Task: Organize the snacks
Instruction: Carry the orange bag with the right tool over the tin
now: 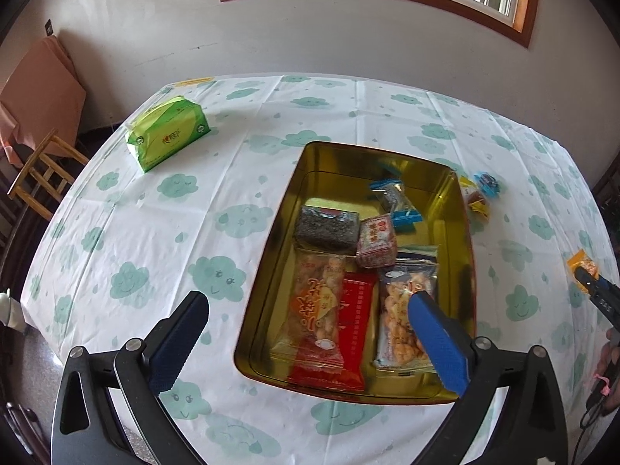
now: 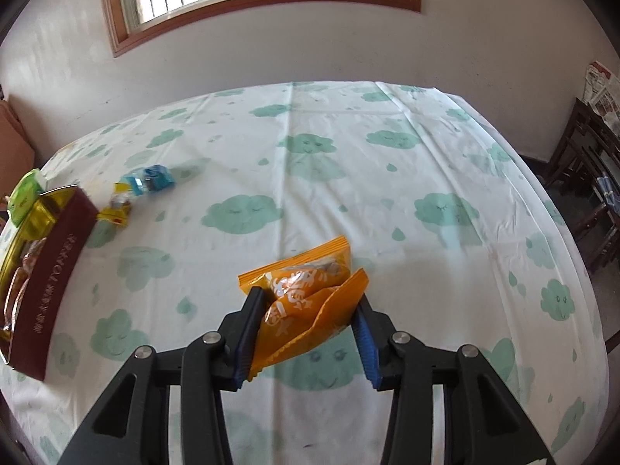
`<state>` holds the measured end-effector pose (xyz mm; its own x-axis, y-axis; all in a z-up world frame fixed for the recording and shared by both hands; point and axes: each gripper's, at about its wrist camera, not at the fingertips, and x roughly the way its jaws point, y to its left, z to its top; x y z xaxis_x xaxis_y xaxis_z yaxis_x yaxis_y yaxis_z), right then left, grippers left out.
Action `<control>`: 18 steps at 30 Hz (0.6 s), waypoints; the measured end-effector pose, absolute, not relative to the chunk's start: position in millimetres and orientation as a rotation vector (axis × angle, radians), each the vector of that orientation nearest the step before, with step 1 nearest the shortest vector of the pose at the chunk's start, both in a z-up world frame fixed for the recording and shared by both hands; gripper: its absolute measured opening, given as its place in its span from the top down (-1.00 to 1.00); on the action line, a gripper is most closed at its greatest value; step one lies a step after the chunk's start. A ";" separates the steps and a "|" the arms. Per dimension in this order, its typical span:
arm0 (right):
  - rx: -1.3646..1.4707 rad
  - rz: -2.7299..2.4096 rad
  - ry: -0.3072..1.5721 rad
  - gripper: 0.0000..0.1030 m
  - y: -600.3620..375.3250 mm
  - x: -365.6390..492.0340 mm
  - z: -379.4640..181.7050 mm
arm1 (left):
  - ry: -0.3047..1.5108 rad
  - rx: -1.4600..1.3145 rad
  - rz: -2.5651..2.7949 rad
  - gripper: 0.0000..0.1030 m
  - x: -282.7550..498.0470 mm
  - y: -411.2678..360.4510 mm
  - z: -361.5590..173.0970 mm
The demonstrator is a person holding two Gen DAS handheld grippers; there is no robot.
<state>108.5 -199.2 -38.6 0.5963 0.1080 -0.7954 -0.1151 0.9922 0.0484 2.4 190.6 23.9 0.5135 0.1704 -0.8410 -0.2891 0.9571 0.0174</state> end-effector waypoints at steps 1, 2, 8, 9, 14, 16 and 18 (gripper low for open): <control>-0.006 0.141 0.920 0.14 -196.1 106.3 -36.5 | 0.996 -0.136 0.279 -0.98 1.9 191.9 22.7; -0.004 0.152 0.915 0.14 -192.6 104.3 -34.2 | 0.998 -0.139 0.280 -0.98 1.7 192.6 21.8; -0.015 0.225 0.895 0.14 -162.3 96.7 -20.4 | 0.998 -0.148 0.298 -0.98 -0.5 198.7 18.0; -0.020 0.239 0.888 0.14 -155.9 95.2 -17.1 | 0.993 -0.141 0.301 -0.98 -0.7 199.2 18.6; -0.061 0.311 0.873 0.14 -119.9 89.6 -5.6 | 0.982 -0.133 0.307 -0.98 -2.0 202.7 20.8; -0.074 0.339 0.872 0.14 -105.5 87.1 -2.3 | 0.982 -0.130 0.309 -0.98 -1.9 203.3 21.0; -0.083 0.361 0.874 0.14 -91.1 84.9 0.3 | 0.980 -0.129 0.313 -0.98 -2.3 205.6 21.2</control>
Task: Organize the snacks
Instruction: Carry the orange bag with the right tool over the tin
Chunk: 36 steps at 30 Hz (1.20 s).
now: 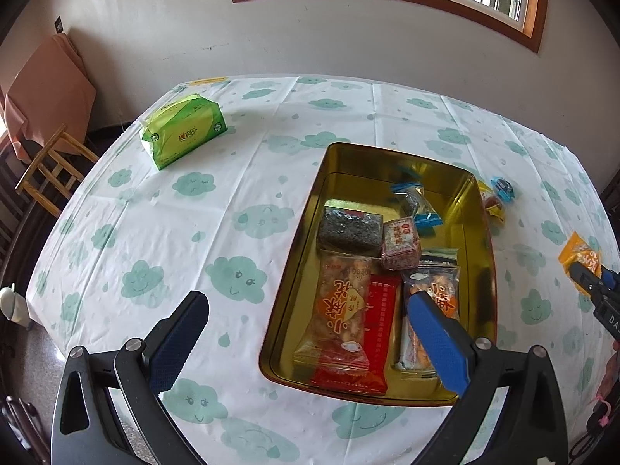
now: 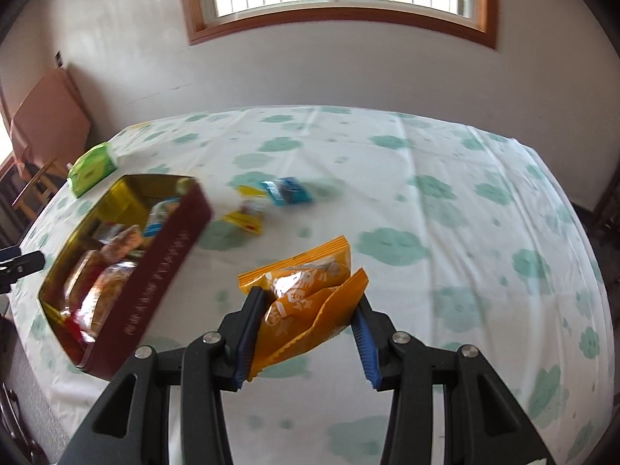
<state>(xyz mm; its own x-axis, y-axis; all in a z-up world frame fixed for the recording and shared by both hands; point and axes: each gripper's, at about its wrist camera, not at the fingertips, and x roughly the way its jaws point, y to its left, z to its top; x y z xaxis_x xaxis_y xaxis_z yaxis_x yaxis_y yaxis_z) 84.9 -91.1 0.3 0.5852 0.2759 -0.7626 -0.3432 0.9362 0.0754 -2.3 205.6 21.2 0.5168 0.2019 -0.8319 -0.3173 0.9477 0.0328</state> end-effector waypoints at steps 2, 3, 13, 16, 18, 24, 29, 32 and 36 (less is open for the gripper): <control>-0.101 0.385 0.870 0.14 -75.9 81.4 3.3 | 0.978 -0.129 0.317 -0.98 -3.4 207.8 21.5; -0.110 0.395 0.869 0.14 -69.4 80.1 4.3 | 0.977 -0.131 0.321 -0.98 -3.9 210.0 21.4; -0.160 0.511 0.865 0.14 -13.3 66.0 12.2 | 0.978 -0.161 0.346 -0.98 -8.6 227.8 20.5; -0.161 0.546 0.869 0.14 -0.4 62.8 13.5 | 0.975 -0.170 0.354 -0.98 -9.9 233.4 21.3; -0.161 0.568 0.868 0.14 8.1 60.1 14.9 | 0.972 -0.175 0.365 -0.98 -11.1 238.0 22.2; -0.177 0.637 0.865 0.14 34.0 50.6 17.4 | 0.967 -0.194 0.391 -0.98 -15.1 252.1 24.1; -0.195 0.693 0.878 0.14 58.5 45.4 13.9 | 0.964 -0.205 0.409 -0.98 -18.4 261.7 24.9; -0.211 0.719 0.887 0.14 73.1 43.3 9.2 | 0.965 -0.213 0.417 -0.98 -19.7 266.7 24.9; -0.229 0.751 0.897 0.14 90.3 39.8 2.5 | 0.965 -0.213 0.421 -0.98 -19.8 270.1 25.6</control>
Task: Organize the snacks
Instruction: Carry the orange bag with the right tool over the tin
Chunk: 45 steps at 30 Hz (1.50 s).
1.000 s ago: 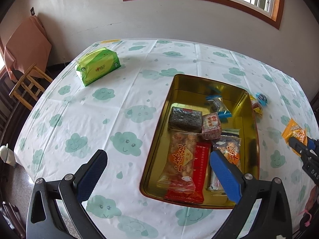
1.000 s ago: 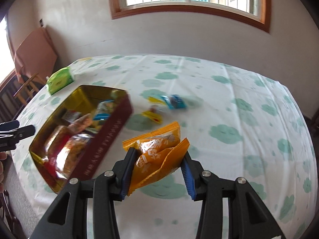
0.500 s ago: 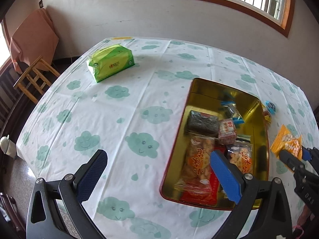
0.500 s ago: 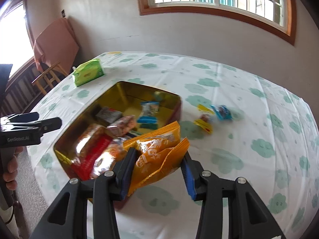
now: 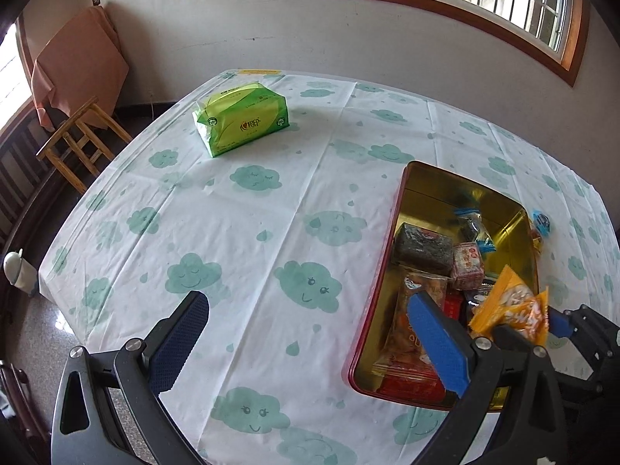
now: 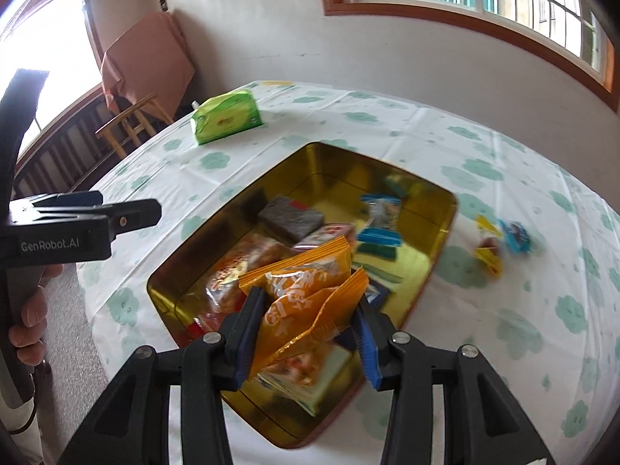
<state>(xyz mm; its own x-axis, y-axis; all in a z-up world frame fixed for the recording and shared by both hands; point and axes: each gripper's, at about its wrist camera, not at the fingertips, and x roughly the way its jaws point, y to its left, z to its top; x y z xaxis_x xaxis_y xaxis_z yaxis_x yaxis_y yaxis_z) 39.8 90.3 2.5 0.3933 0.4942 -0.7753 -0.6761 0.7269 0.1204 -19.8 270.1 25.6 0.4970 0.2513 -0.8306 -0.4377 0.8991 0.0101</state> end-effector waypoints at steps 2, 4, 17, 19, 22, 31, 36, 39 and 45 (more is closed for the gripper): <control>-0.233 0.764 0.903 0.14 98.0 39.7 -1.1 | 0.966 -0.214 0.422 -0.98 -20.0 270.6 25.7; -0.236 0.771 0.910 0.14 103.9 40.5 -4.7 | 0.968 -0.211 0.426 -0.98 -20.6 272.1 26.0; -0.266 0.796 0.953 0.13 123.7 38.9 -19.7 | 0.961 -0.227 0.460 -0.98 -28.0 284.3 30.1; -0.266 0.794 0.952 0.13 124.5 39.9 -19.9 | 0.961 -0.231 0.456 -0.98 -28.3 283.9 30.1; -0.265 0.791 0.949 0.12 124.9 40.5 -21.4 | 0.962 -0.224 0.451 -0.98 -28.7 283.0 30.3; -0.290 0.785 0.932 0.11 127.5 37.0 -22.3 | 0.967 -0.218 0.449 -0.98 -28.6 278.6 31.0; -0.287 0.780 0.926 0.11 126.5 36.2 -22.5 | 0.960 -0.215 0.451 -0.98 -30.2 275.1 32.9; -0.279 0.786 0.927 0.02 125.7 35.5 -21.5 | 0.955 -0.211 0.449 -0.98 -31.5 272.5 35.1; -0.256 0.796 0.929 -0.02 122.1 34.3 -19.4 | 0.971 -0.207 0.440 -0.98 -28.8 269.8 32.3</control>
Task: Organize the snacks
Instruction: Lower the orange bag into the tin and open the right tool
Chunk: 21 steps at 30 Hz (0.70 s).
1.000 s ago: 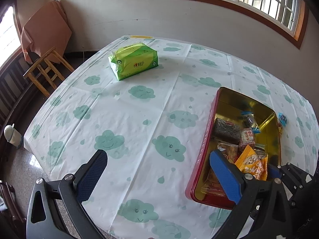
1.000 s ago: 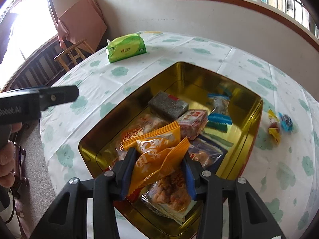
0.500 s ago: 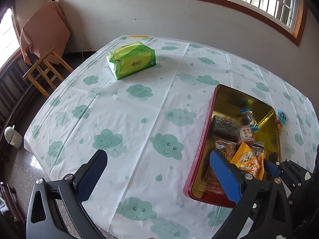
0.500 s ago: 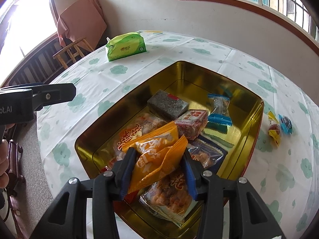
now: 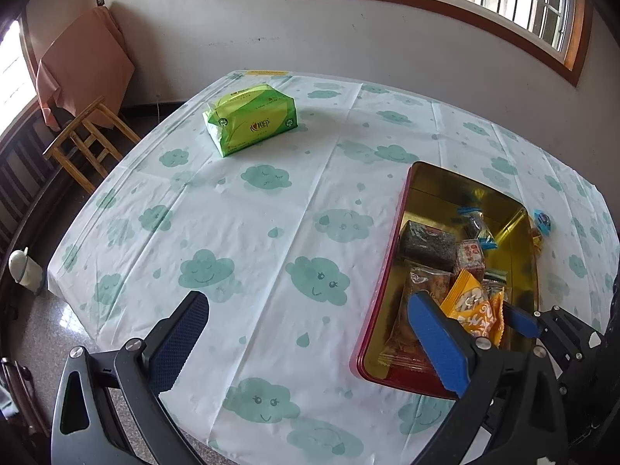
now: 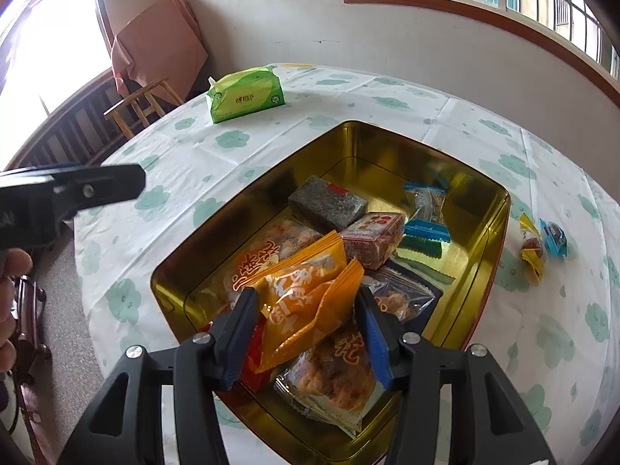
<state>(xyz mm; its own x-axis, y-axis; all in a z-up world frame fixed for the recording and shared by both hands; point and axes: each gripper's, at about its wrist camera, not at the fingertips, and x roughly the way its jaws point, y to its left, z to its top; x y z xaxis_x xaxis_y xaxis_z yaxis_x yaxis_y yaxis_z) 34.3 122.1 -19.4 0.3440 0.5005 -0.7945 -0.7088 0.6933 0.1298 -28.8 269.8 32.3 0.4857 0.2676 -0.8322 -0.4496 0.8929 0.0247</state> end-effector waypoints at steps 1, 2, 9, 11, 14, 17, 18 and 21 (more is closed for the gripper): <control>-0.249 0.796 0.932 -0.02 120.9 35.1 -19.3 | 0.972 -0.207 0.442 -0.98 -28.2 269.6 32.1; -0.242 0.795 0.933 -0.02 120.0 35.7 -19.0 | 0.971 -0.207 0.438 -0.98 -28.1 269.6 32.2; -0.208 0.805 0.939 -0.03 111.3 37.8 -14.9 | 0.970 -0.186 0.418 -0.98 -22.5 260.0 30.3; -0.210 0.804 0.931 -0.03 109.4 37.1 -12.1 | 0.973 -0.183 0.413 -0.98 -20.3 257.0 30.2; -0.218 0.794 0.918 -0.03 106.2 36.5 -8.8 | 0.974 -0.178 0.403 -0.98 -19.0 252.6 30.2; -0.216 0.786 0.918 -0.03 101.6 37.4 -6.7 | 0.975 -0.172 0.396 -0.98 -18.3 248.8 30.7; -0.215 0.782 0.917 -0.03 100.0 38.1 -6.1 | 0.975 -0.172 0.396 -0.98 -18.3 248.3 31.3; -0.210 0.774 0.911 -0.03 95.3 38.8 -3.8 | 0.971 -0.170 0.396 -0.98 -18.3 246.6 33.1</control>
<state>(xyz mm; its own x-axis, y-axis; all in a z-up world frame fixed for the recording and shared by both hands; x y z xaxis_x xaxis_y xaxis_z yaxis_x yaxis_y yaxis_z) 38.8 95.3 -3.8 0.3686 0.5128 -0.7753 -0.6822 0.7158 0.1491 -18.3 246.6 33.1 0.5001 0.2505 -0.8289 -0.4003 0.9157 0.0352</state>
